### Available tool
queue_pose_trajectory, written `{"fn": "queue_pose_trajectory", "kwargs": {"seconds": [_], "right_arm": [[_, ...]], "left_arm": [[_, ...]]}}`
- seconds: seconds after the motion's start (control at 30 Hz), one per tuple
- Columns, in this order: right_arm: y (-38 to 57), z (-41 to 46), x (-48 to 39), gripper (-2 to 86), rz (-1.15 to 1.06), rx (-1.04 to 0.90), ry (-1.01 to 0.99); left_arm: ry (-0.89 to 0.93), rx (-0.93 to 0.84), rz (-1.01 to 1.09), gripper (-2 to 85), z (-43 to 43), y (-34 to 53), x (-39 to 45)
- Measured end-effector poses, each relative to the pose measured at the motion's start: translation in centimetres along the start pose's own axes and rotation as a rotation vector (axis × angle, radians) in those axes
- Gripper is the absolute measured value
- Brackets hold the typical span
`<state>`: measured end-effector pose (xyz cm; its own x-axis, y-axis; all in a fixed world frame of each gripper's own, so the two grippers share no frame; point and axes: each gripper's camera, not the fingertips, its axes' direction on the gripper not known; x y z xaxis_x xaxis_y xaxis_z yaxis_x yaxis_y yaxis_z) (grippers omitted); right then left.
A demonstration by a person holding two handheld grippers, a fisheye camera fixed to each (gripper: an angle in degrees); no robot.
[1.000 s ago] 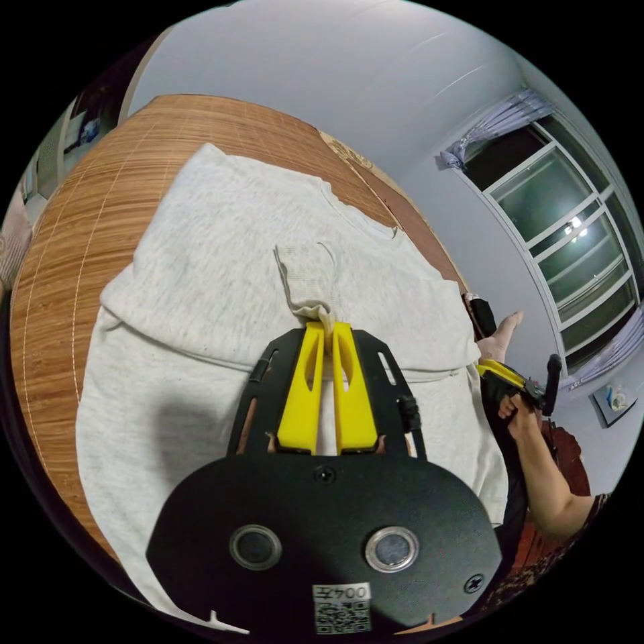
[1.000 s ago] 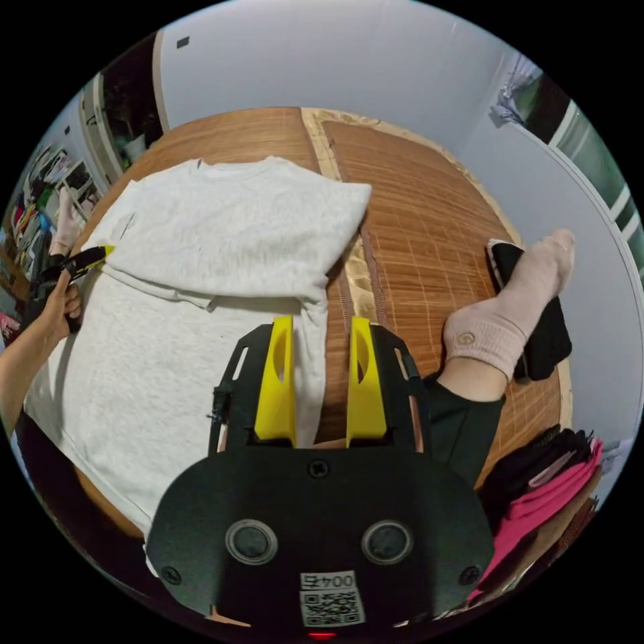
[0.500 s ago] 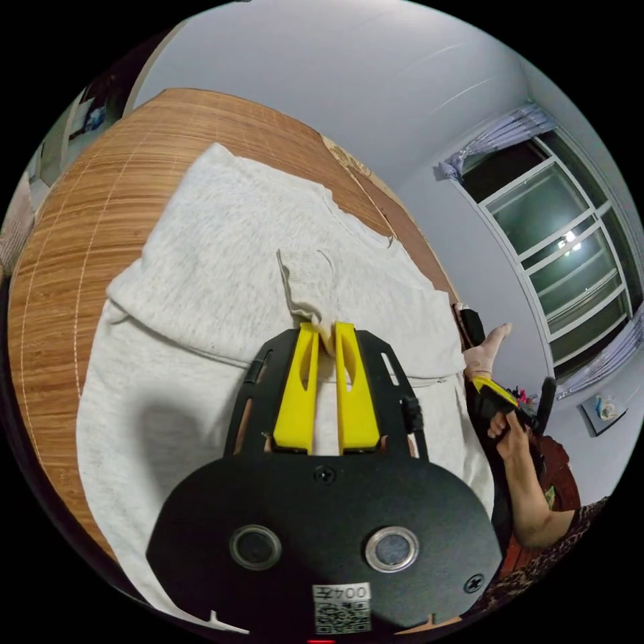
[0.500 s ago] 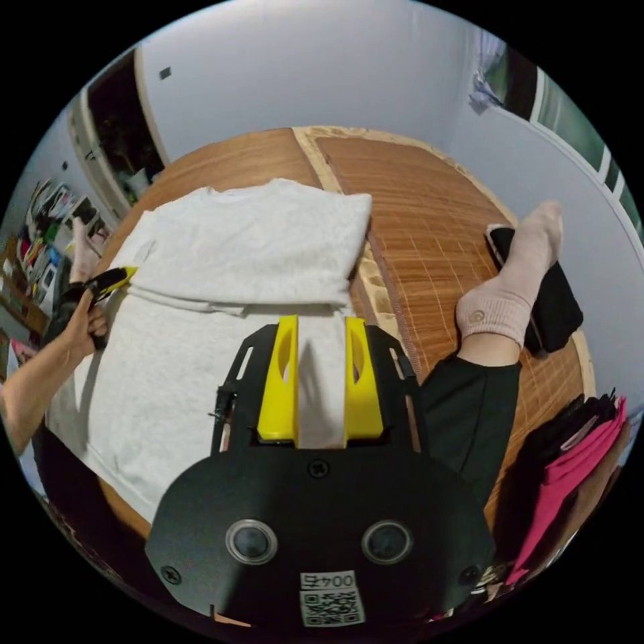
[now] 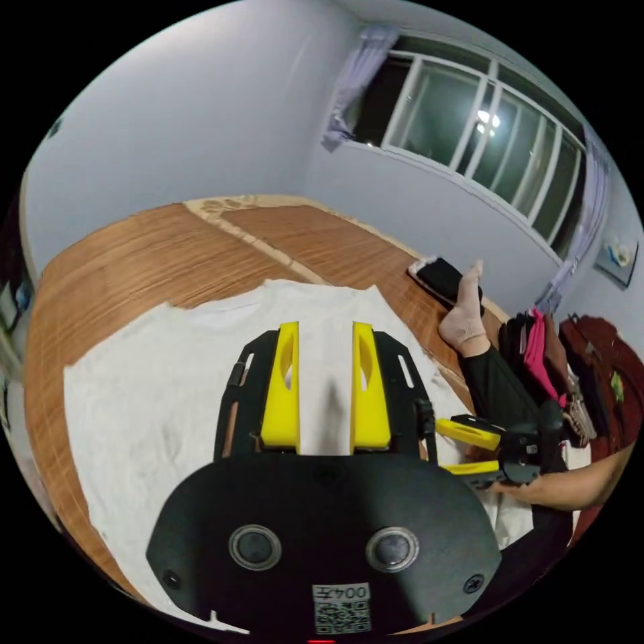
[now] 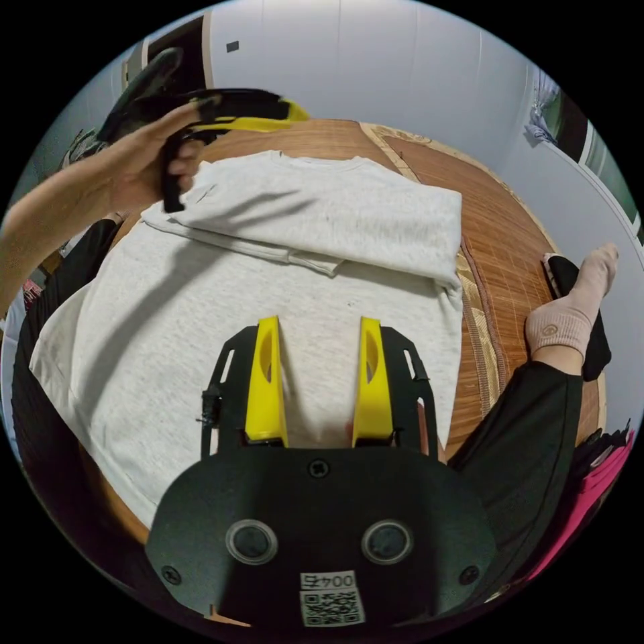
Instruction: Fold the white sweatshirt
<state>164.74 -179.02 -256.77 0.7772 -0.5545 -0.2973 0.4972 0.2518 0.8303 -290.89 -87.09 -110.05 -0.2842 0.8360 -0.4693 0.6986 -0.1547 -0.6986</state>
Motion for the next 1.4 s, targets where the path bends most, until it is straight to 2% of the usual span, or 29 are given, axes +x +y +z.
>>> {"fn": "queue_pose_trajectory", "kwargs": {"seconds": [0.23, 0.47, 0.63, 0.73, 0.87, 0.93, 1.03, 1.2, 1.33, 1.4], "right_arm": [[-0.3, -0.6, 0.8, 16.7, 0.004, 0.001, -0.005], [-0.9, -1.3, 1.9, 16.5, 0.011, 0.001, -0.009], [-1.4, -1.9, 2.5, 16.2, 0.009, 0.001, -0.002], [-1.8, -2.3, 3.3, 15.2, 0.025, 0.004, -0.007], [-2.3, -2.9, 4.5, 13.7, 0.051, 0.009, -0.004], [-2.6, -3.2, 4.8, 13.4, 0.047, 0.007, 0.004], [-3.2, -3.8, 5.7, 13.4, 0.05, 0.009, -0.004], [-4.2, -5.1, 7.4, 12.9, 0.064, 0.006, -0.014], [-5.6, -6.8, 10.6, 11.9, 0.155, -0.011, -0.108], [-6.0, -8.6, 12.7, 12.3, 0.181, 0.03, -0.143]], "left_arm": [[0.008, -0.135, 0.217, 12.7, 14.3, -5.8, 8.1], [0.03, -0.272, 0.183, 9.5, 24.2, -7.2, 9.4], [-0.062, -0.336, 0.211, 3.1, 27.8, -5.8, 10.2], [-0.099, -0.309, 0.176, 2.0, 28.6, -5.5, 9.8], [-0.025, -0.225, -0.008, 1.6, 27.6, -5.8, 6.5], [0.002, -0.184, -0.018, 1.3, 26.0, -5.5, 5.9], [-0.051, -0.116, 0.036, 1.1, 20.8, -4.3, 5.8], [-0.101, -0.083, 0.071, 1.8, 11.2, 3.6, 3.0], [-0.212, -0.13, -0.032, 1.9, 6.6, 11.2, -3.0], [-0.18, -0.153, -0.124, 1.8, 6.6, 13.1, -6.1]]}}
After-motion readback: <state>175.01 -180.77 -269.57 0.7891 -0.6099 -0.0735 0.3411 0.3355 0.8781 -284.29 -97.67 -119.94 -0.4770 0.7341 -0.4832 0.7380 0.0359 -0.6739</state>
